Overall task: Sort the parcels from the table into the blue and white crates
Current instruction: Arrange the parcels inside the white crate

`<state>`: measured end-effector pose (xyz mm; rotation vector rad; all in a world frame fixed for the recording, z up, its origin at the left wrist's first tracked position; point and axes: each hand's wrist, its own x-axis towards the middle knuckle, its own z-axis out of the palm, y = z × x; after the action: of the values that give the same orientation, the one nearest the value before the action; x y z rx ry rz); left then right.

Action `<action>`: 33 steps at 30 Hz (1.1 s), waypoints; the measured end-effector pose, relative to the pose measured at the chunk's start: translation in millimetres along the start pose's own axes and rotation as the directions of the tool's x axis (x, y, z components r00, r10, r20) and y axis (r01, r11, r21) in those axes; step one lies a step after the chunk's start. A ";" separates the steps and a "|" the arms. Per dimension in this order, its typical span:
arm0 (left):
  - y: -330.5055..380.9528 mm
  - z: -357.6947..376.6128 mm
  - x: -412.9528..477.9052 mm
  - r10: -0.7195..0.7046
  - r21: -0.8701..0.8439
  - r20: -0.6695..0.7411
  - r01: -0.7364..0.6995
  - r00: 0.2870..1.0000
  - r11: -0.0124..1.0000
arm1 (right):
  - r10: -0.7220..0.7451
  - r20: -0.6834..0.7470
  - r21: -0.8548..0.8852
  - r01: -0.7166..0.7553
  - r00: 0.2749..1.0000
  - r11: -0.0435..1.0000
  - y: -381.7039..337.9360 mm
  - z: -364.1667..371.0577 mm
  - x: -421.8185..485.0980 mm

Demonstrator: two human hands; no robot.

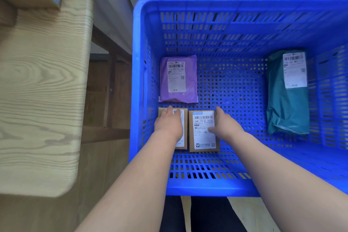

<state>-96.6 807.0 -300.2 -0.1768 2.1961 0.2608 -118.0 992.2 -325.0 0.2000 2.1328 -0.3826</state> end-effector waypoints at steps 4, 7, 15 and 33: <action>11.8 -16.1 -27.7 0.051 -0.006 -0.030 -0.051 0.998 0.999 | 0.015 0.014 0.004 -0.015 1.000 1.000 -7.8 -13.9 -28.5; 19.9 -35.0 -53.1 0.153 0.051 -0.131 -0.147 0.980 0.988 | 0.008 -0.004 0.005 -0.008 1.000 1.000 -19.3 -27.8 -57.0; -4.9 -102.6 -126.3 0.373 0.099 -0.470 -0.372 0.800 0.923 | -0.046 -0.243 0.127 0.079 0.969 0.989 -65.0 -66.4 -143.9; -203.5 -96.4 -274.6 -0.312 -0.452 -0.657 -0.027 0.686 0.892 | -0.572 -0.364 -0.119 0.572 0.735 0.811 -258.2 -48.6 -270.4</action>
<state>36.5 595.0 -48.3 -0.8322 2.8524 0.6850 -79.5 767.6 -24.7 -0.4444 2.5631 -0.7543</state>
